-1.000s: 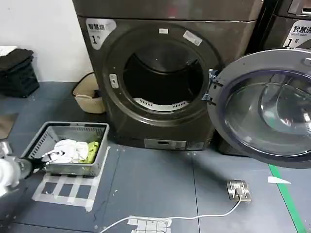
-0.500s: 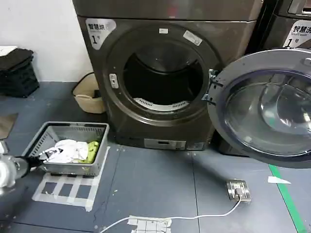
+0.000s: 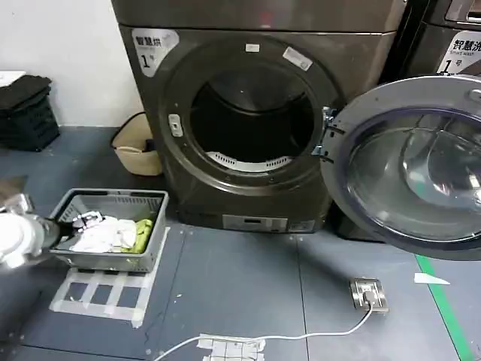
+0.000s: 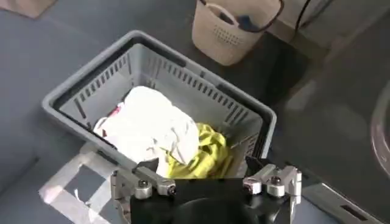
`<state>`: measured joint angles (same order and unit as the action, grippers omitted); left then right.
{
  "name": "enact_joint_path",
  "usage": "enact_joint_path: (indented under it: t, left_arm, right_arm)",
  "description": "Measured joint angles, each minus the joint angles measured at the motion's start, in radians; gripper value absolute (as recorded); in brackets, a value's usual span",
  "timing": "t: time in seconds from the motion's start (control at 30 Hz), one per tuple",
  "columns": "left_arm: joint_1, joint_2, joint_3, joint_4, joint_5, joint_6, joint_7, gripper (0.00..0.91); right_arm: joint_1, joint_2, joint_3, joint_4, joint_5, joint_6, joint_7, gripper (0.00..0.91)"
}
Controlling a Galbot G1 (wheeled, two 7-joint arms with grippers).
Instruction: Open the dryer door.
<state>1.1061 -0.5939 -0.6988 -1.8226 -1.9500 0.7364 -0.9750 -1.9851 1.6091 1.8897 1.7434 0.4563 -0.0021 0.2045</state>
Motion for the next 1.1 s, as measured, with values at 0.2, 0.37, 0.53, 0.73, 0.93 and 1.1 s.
enact_joint_path:
  t: [0.2, 0.37, 0.53, 0.73, 0.93, 1.1]
  left_arm:
    - [-0.137, 0.021, 0.086, 0.096, -0.046, 0.0, 0.0, 0.907]
    - [-0.237, 0.03, 0.147, 0.15, -0.081, 0.0, -0.02, 0.907]
    - [-0.295, 0.041, 0.207, 0.149, -0.107, 0.0, -0.027, 0.907]
    - [-0.35, 0.048, 0.273, 0.157, -0.102, 0.0, -0.025, 0.907]
    - [-0.388, 0.046, 0.295, 0.181, -0.146, 0.0, -0.051, 0.907]
    - [-0.42, 0.042, 0.311, 0.222, -0.182, 0.0, -0.066, 0.907]
  right_arm:
    - [0.006, 0.0, -0.009, 0.008, -0.003, 0.001, 0.0, 0.907]
    - [0.009, 0.0, -0.012, 0.013, -0.003, 0.001, 0.0, 0.907]
    - [0.009, 0.0, -0.014, 0.011, -0.003, 0.005, 0.0, 0.907]
    - [0.009, 0.0, -0.017, 0.011, -0.003, 0.009, -0.001, 0.907]
    - [0.009, 0.0, -0.022, 0.009, -0.003, 0.016, -0.002, 0.907]
    - [0.013, 0.0, -0.027, 0.011, -0.005, 0.018, -0.003, 0.907]
